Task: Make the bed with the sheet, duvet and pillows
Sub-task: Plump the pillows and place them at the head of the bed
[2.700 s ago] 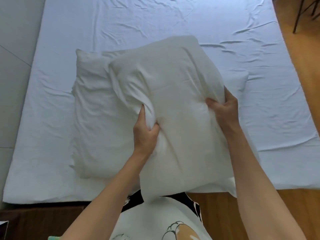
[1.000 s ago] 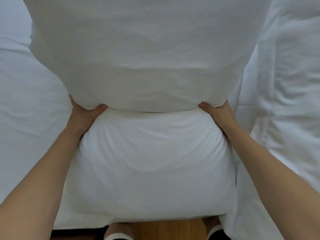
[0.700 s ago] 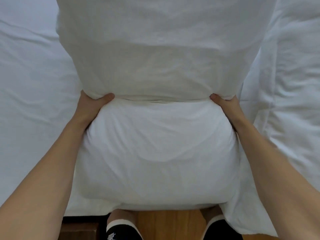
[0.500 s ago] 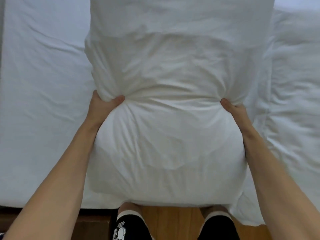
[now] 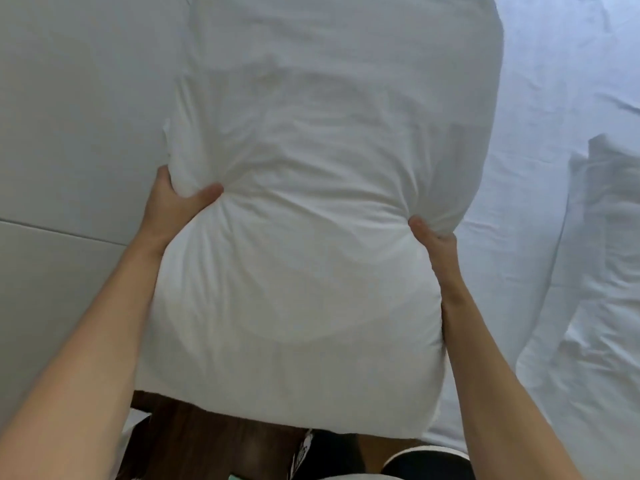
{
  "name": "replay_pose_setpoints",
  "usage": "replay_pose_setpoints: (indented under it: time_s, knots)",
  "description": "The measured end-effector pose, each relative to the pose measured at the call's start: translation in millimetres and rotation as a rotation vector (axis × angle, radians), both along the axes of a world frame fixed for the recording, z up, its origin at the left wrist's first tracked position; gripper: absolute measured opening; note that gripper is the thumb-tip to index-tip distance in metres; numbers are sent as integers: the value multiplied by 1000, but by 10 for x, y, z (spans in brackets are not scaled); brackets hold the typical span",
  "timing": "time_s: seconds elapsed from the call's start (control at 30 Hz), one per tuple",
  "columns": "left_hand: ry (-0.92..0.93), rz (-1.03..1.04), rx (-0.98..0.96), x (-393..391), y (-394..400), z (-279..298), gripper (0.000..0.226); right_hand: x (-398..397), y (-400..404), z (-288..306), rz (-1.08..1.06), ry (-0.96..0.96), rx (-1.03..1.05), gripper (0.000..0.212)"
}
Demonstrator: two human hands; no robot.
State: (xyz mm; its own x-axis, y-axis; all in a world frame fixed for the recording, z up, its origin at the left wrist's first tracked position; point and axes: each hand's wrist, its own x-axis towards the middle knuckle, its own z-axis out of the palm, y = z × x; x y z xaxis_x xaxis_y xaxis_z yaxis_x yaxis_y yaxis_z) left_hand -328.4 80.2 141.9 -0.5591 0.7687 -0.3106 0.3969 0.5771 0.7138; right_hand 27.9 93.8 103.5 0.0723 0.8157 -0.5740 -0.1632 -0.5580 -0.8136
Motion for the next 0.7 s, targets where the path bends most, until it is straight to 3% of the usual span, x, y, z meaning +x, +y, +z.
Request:
replay_pose_setpoints:
  time_s: [0.07, 0.17, 0.23, 0.3, 0.47, 0.7]
  knots:
    - [50, 9, -29, -355, 29, 24, 62, -366, 118, -42, 24, -28, -10, 14]
    - [207, 9, -216, -687, 132, -130, 76, -816, 243, -269, 127, -193, -75, 59]
    - [270, -38, -358, -582, 181, -298, 90, -1050, 234, -399, 278, -331, -149, 78]
    - [345, -151, -335, -286, 152, -502, 86, -1232, 165, -489, 408, -409, -181, 87]
    - [347, -307, -321, 483, -258, -888, 73, -1196, -51, -507, 552, -510, -102, 74]
    - [305, -395, -397, 1603, -822, -1003, 69, -185, -318, -477, 539, -557, -95, 62]
